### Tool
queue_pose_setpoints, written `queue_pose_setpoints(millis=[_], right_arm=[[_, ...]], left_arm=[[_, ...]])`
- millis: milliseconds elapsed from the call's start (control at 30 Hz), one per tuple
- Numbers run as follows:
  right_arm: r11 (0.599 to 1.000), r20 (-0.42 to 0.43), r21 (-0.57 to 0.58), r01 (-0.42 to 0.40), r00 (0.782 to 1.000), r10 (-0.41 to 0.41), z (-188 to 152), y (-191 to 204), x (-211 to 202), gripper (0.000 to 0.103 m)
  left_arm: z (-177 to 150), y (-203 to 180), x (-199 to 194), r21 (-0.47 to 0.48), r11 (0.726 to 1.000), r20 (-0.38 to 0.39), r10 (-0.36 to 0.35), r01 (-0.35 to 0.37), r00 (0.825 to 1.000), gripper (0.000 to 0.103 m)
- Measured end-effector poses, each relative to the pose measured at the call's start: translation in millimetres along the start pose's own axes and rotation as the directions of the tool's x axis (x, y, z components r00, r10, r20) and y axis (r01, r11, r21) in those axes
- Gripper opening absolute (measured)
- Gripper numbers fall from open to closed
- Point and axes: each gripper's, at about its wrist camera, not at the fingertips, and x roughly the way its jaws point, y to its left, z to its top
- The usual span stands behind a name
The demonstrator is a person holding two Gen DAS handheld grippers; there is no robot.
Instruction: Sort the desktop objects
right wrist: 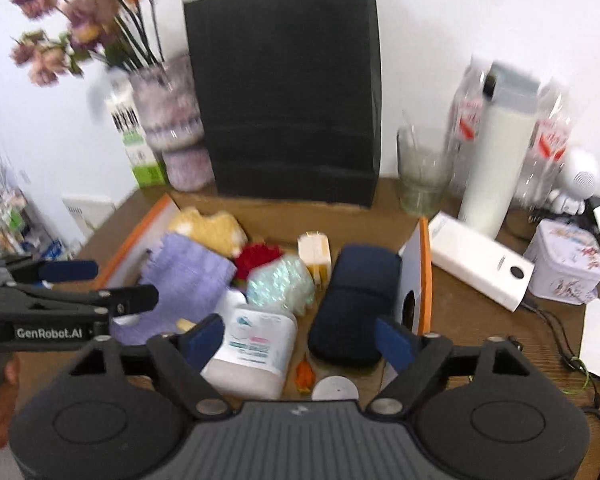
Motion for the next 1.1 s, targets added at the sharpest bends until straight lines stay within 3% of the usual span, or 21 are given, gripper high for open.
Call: queue_pose_setpoints(millis=[133,267,433,500,567,733,833,967,1100], right_arm=[[0.998,0.128,-0.022,0.067,0.99,-0.064,-26,14,-25,0.087],[0.996,0.242,-0.04,0.076,0.968,-0.064,-74,31,-48,0.087],[0.995,0.32,-0.048,0.085,0.945,-0.066,-139,48,-76,0.09],[0.997,0.328,-0.04,0.068,0.943,-0.051,-165,47,-81,0.093],[0.996,0.307,-0.023,0.081,0.949,-0.07,-189,48,-83,0.093],[0.997,0.259,0.003,0.072,0.963,-0.07,-242,53,-88,0.093],[0.995,0.226,-0.003,0.1,0.969,-0.097,-260,60,-90,0.093],[0.995,0.206,0.003,0.098,0.974,-0.097,-275,64,-91,0.103],[0.995,0.181,0.015,0.098,0.979,-0.099,-276,67,-81,0.103]], left_arm=[[-23,-4,-23,0.023,0.995,0.055,0.094,-0.096,0.994,0.102],[-60,-11,-57,0.008,0.991,0.19,0.131,-0.135,0.973,0.102],[-120,-23,-95,0.04,0.994,0.255,0.085,-0.099,0.963,0.103],[-150,-28,-105,0.049,0.992,0.304,0.093,-0.113,0.948,0.103],[-177,-31,-108,0.07,0.991,0.286,0.091,-0.116,0.954,0.103],[-226,-16,-105,0.003,0.998,0.166,0.061,-0.062,0.984,0.103],[-247,-11,-106,0.002,0.998,0.138,0.062,-0.063,0.988,0.103],[-259,-7,-105,-0.005,0.997,0.105,0.078,-0.078,0.991,0.103],[-256,-4,-93,-0.006,0.994,0.078,0.112,-0.112,0.991,0.103]])
